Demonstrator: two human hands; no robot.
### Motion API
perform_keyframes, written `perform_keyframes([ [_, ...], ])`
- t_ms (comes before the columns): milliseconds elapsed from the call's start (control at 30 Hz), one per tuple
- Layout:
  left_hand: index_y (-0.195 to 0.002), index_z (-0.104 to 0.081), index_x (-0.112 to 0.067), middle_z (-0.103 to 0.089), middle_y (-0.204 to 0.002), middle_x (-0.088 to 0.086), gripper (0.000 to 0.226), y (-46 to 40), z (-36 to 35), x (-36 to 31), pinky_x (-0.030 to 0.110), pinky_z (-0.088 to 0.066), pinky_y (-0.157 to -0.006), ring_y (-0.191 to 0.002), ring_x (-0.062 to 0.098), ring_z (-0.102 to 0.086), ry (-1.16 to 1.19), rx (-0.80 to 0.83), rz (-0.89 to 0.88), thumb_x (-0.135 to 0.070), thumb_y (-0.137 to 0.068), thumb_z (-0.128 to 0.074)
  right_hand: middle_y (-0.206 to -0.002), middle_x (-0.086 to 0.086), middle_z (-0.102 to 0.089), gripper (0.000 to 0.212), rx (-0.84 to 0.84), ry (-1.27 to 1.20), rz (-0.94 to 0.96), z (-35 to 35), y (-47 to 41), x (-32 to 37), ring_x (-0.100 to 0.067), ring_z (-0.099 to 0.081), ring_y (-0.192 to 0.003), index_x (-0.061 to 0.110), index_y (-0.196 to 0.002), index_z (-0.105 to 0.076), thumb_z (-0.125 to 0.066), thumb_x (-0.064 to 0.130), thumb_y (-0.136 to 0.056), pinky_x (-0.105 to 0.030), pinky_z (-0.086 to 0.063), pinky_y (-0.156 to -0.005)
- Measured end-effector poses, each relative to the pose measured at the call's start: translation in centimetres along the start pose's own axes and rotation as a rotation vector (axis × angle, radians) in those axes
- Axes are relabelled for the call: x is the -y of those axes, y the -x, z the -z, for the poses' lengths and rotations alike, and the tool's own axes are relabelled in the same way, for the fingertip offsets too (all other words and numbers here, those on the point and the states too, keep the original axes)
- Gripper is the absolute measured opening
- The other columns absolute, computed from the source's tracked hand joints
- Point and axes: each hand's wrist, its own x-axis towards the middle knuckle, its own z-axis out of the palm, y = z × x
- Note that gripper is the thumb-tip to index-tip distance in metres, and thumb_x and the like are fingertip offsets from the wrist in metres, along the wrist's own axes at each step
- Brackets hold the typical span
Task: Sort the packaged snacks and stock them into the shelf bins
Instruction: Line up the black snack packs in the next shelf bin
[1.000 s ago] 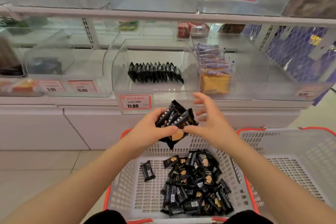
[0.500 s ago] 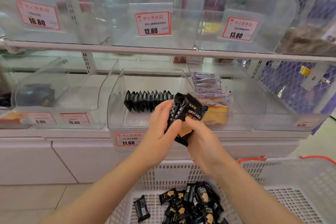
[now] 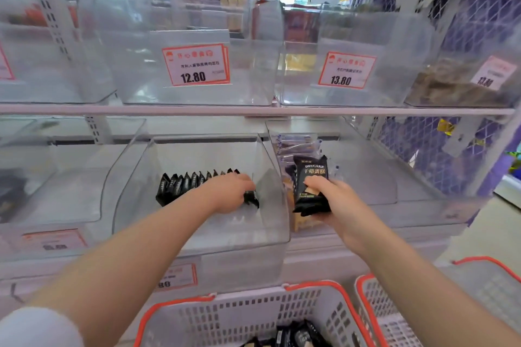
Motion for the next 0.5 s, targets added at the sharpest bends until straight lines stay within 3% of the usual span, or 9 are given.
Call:
perform_keyframes([
  [100, -0.141, -0.037, -0.023, -0.034, -0.148, -0.003, 0.050, -2.9, -1.5, 1.1, 0.037, -0.030, -0.108, -0.136, 0.019, -0.030, -0.313, 0.072, -0.105, -0.012, -0.092, -0.040, -0.053, 0.008, -0.060, 0.013, 0.051, -0.038, -0.005, -0.1, -1.0, 0.3, -0.011, -0.061, -0.057, 0.019, -0.075, -0.059, -0.059, 0.022, -0.087, -0.030, -0.048, -0.059],
  [167, -0.143, -0.033, -0.026, -0.030, -0.150, -0.004, 0.050, -4.4, -2.2, 1.6, 0.038, -0.025, -0.111, -0.138, 0.018, -0.024, -0.380, 0.088, -0.157, -0.018, -0.094, -0.041, -0.053, 0.012, -0.061, 0.011, 0.094, -0.028, 0.018, -0.1, -1.3, 0.6, -0.006, -0.062, -0.054, 0.021, -0.078, -0.059, -0.058, 0.020, -0.089, -0.028, -0.048, -0.059],
  [267, -0.142, -0.033, -0.026, -0.034, -0.147, -0.002, 0.048, -5.7, -2.8, 1.9, 0.038, -0.022, -0.112, -0.137, 0.020, -0.025, -0.443, 0.091, -0.223, -0.031, -0.095, -0.042, -0.074, 0.011, -0.069, 0.005, 0.125, 0.085, 0.074, -0.7, -1.6, 0.7, -0.006, -0.066, -0.070, 0.026, -0.091, -0.062, -0.057, 0.025, -0.089, -0.028, -0.051, -0.067],
  [333, -0.139, -0.036, -0.029, -0.037, -0.144, -0.002, 0.046, -6.0, -2.8, 2.5, 0.038, -0.022, -0.111, -0.135, 0.022, -0.027, -0.479, 0.085, -0.238, -0.034, -0.094, -0.043, -0.093, 0.007, -0.069, 0.010, 0.086, 0.188, 0.115, -1.4, -2.0, 1.0, -0.013, -0.065, -0.088, 0.030, -0.097, -0.060, -0.058, 0.030, -0.087, -0.038, -0.053, -0.081],
  [400, -0.136, -0.038, -0.033, -0.036, -0.143, -0.005, 0.044, -5.9, -2.6, 3.5, 0.040, -0.024, -0.109, -0.135, 0.026, -0.025, -0.487, 0.089, -0.217, -0.034, -0.092, -0.045, -0.099, 0.009, -0.067, 0.023, 0.041, 0.304, 0.173, -2.2, -2.2, 1.5, -0.016, -0.063, -0.096, 0.032, -0.108, -0.056, -0.057, 0.034, -0.085, -0.044, -0.053, -0.086],
  [500, -0.133, -0.041, -0.038, -0.032, -0.145, -0.009, 0.044, -5.4, -2.4, 4.4, 0.043, -0.027, -0.107, -0.136, 0.029, -0.022, -0.452, 0.110, -0.166, -0.032, -0.090, -0.045, -0.094, 0.022, -0.060, 0.043, -0.035, 0.512, 0.313, -3.5, -2.4, 2.0, -0.001, -0.058, -0.092, 0.028, -0.123, -0.044, -0.056, 0.035, -0.083, -0.023, -0.049, -0.079],
])
